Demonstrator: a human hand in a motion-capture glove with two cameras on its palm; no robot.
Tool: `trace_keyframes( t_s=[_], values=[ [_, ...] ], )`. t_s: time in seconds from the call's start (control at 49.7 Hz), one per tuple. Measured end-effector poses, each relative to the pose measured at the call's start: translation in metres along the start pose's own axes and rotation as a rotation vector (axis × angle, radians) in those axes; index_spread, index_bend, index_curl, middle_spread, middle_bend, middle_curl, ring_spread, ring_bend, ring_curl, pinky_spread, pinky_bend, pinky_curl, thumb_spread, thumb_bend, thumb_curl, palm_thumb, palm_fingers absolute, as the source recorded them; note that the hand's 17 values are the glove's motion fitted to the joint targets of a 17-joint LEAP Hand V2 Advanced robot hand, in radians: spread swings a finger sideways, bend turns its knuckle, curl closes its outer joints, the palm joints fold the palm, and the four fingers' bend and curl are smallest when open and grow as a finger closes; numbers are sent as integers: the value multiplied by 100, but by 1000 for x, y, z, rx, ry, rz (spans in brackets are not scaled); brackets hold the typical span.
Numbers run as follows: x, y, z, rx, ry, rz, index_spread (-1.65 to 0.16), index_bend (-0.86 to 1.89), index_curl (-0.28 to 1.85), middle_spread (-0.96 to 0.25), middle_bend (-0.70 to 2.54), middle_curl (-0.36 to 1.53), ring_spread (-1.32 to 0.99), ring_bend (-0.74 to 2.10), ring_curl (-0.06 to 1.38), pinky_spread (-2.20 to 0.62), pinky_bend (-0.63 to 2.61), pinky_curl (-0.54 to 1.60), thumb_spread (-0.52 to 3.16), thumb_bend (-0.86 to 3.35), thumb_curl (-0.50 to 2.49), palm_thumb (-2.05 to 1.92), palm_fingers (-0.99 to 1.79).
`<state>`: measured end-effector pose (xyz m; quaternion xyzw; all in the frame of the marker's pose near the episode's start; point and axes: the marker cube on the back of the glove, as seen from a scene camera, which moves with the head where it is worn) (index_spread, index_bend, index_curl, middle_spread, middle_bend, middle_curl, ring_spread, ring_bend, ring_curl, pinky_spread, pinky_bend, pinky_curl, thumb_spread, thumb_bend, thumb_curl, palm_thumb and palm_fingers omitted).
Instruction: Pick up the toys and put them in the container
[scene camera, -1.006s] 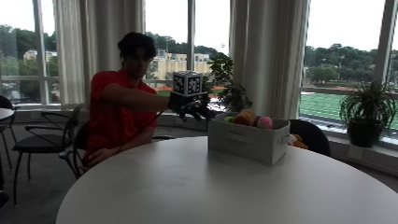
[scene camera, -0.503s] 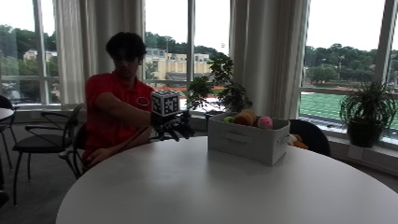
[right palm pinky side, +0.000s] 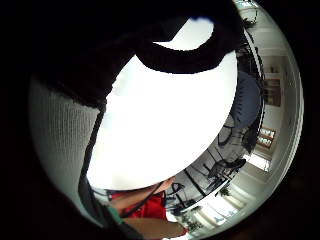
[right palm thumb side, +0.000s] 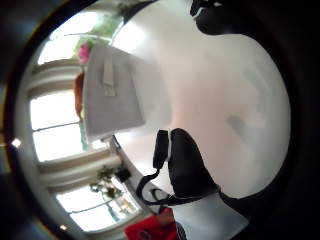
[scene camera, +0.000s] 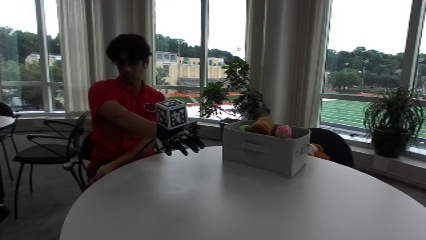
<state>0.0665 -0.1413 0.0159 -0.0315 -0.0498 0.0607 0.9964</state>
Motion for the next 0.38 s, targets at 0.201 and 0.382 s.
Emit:
trace_keyframes(
  t_s=[0.201,0.382],
  values=[
    [-2,7,3,-14,-11,0,-42,24,46,-11,18,33,-6,20,36,10,73,30,127,-2,37,5,0],
    [-3,7,2,-9,10,7,-42,25,46,-11,17,33,-6,19,35,10,72,30,126,-1,37,6,0]
  ],
)
